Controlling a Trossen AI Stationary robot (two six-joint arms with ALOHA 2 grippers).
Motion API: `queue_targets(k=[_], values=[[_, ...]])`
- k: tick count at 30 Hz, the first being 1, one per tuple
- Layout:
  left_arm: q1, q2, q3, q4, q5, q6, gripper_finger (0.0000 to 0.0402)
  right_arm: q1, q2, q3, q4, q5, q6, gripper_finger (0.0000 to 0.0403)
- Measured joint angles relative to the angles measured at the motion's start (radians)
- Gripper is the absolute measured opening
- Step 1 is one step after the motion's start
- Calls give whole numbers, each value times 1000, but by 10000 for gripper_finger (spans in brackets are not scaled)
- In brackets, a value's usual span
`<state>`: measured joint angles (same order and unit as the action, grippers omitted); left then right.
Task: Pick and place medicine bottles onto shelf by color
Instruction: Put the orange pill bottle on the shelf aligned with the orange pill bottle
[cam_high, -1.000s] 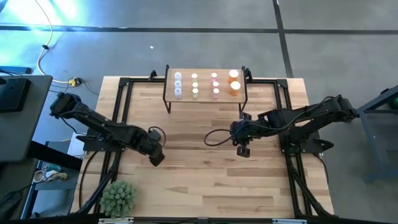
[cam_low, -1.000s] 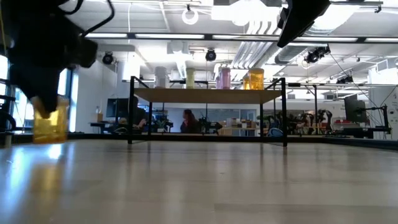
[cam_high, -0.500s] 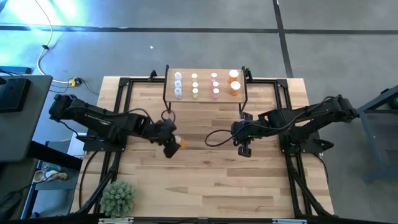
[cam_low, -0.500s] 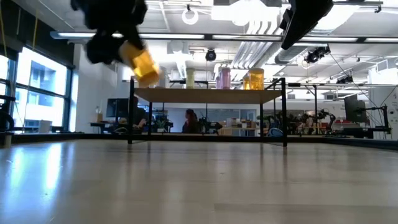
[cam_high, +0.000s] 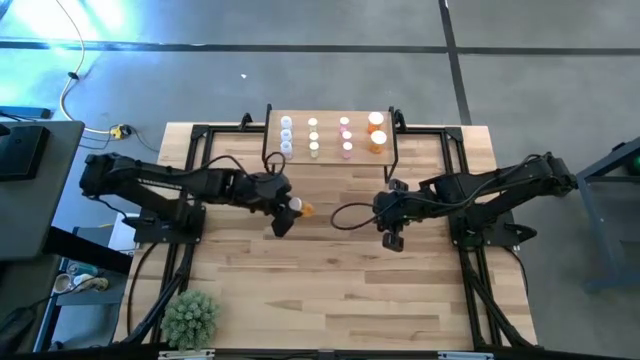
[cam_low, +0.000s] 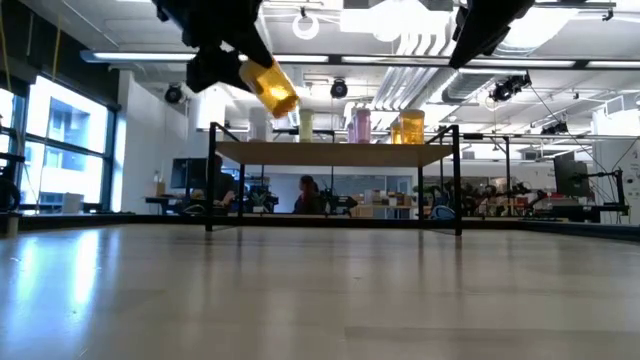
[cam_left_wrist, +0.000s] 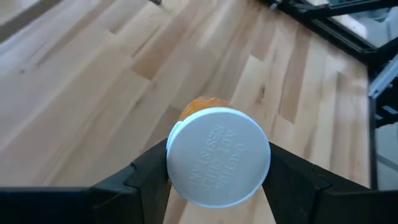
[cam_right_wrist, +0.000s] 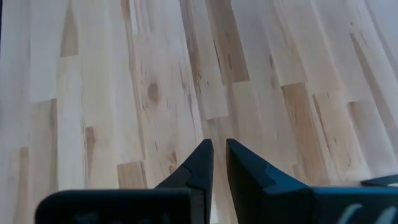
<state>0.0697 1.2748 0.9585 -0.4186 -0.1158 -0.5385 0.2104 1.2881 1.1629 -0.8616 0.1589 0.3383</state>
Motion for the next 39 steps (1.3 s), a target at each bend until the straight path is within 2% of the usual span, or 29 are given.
queue_targets(k=[5, 11, 18, 28, 39], values=[[14, 73, 0, 2, 52, 10, 205, 0, 0, 0, 0, 5, 58, 34], [15, 181, 29, -41, 137, 28, 205, 0, 0, 0, -11, 118, 81, 34], [13, 287, 148, -211, 121, 148, 205, 0, 1, 0, -14, 156, 80, 34], [5, 388, 153, -234, 100, 164, 205, 0, 1, 0, -21, 156, 80, 34], [0, 419, 153, -244, 104, 142, 205, 0, 1, 0, -25, 156, 73, 34]])
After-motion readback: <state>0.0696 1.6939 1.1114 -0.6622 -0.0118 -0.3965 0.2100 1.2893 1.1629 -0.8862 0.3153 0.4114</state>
